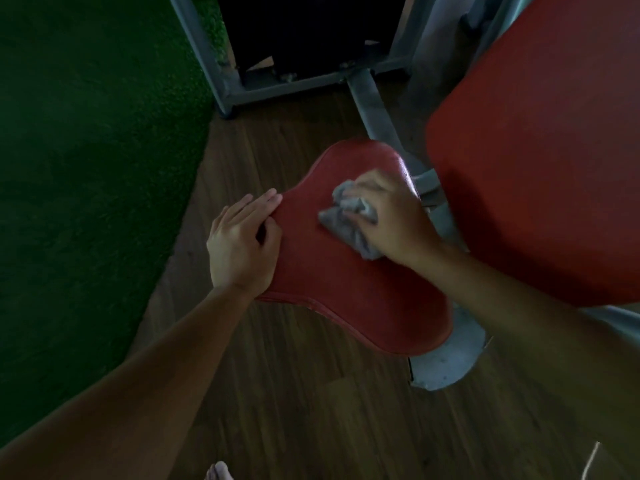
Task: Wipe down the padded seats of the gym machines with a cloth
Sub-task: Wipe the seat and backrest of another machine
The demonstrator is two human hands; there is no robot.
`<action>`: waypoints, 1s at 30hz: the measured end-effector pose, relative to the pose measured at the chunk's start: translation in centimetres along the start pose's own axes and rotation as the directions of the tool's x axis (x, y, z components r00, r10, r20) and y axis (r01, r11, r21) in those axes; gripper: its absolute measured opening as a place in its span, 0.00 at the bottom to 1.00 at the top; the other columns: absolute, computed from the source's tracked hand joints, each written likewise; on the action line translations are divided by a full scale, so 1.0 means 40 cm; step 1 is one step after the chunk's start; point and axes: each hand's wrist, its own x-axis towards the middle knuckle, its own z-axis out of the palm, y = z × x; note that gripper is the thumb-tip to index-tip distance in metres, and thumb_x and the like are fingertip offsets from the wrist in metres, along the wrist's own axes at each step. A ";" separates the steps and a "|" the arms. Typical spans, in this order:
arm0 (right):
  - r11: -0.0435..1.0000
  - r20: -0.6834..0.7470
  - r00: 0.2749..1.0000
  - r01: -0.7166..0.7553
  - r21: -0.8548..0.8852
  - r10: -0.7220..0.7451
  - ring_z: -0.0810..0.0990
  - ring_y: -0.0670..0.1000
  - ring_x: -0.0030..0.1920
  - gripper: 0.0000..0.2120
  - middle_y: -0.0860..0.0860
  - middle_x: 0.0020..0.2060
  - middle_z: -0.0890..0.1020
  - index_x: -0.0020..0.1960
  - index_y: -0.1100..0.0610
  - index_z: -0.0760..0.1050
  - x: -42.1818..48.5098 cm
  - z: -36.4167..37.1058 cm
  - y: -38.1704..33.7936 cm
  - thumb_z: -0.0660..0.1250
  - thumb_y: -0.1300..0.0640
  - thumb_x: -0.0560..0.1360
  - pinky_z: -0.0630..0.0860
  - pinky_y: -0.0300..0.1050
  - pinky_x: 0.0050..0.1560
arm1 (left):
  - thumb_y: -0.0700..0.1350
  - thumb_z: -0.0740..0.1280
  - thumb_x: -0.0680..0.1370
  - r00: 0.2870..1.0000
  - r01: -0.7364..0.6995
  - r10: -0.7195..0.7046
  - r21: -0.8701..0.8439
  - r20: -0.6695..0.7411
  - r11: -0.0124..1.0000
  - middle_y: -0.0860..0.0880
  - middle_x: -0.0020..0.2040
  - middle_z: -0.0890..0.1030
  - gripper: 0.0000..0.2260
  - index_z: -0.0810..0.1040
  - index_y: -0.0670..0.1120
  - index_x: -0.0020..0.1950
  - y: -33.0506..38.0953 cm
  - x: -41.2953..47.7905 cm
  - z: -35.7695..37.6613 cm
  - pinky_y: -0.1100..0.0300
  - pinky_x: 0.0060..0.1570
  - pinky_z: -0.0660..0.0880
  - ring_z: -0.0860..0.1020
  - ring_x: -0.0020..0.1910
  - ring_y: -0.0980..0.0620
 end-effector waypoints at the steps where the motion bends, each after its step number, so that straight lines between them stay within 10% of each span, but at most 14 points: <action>1: 0.999 0.036 0.999 0.038 0.009 -0.038 0.78 0.52 0.56 0.13 0.50 0.54 0.78 0.58 0.54 0.82 -0.025 0.000 -0.004 0.71 0.50 0.76 0.73 0.44 0.59 | 0.48 0.57 0.80 1.000 0.001 -0.001 0.007 0.000 1.000 0.54 0.67 0.80 0.19 0.80 0.51 0.67 0.000 0.000 -0.001 0.41 0.69 0.71 0.75 0.70 0.48; 7: 0.984 -0.025 0.995 -0.102 -0.148 0.099 0.75 0.56 0.57 0.12 0.52 0.51 0.77 0.56 0.55 0.83 0.105 0.011 0.016 0.69 0.50 0.77 0.75 0.56 0.58 | 0.48 0.58 0.80 1.000 0.008 -0.008 0.028 0.011 1.000 0.55 0.67 0.80 0.19 0.81 0.52 0.67 0.008 0.000 -0.006 0.41 0.69 0.70 0.75 0.70 0.49; 14: 0.998 0.045 0.998 0.043 0.048 -0.045 0.77 0.51 0.56 0.14 0.49 0.56 0.79 0.60 0.55 0.81 -0.086 -0.011 -0.032 0.70 0.51 0.77 0.73 0.45 0.60 | 0.49 0.56 0.80 1.000 0.006 -0.006 0.037 0.013 0.999 0.54 0.67 0.80 0.19 0.81 0.51 0.67 0.010 -0.003 -0.010 0.41 0.69 0.70 0.75 0.69 0.48; 30: 0.986 -0.063 0.984 -0.167 -0.011 0.166 0.77 0.51 0.61 0.18 0.52 0.60 0.81 0.65 0.58 0.79 -0.045 -0.021 0.047 0.72 0.53 0.77 0.65 0.31 0.64 | 0.47 0.59 0.79 1.000 -0.009 0.010 0.026 -0.011 1.000 0.54 0.66 0.81 0.18 0.82 0.50 0.65 0.006 -0.005 -0.007 0.41 0.67 0.71 0.77 0.68 0.48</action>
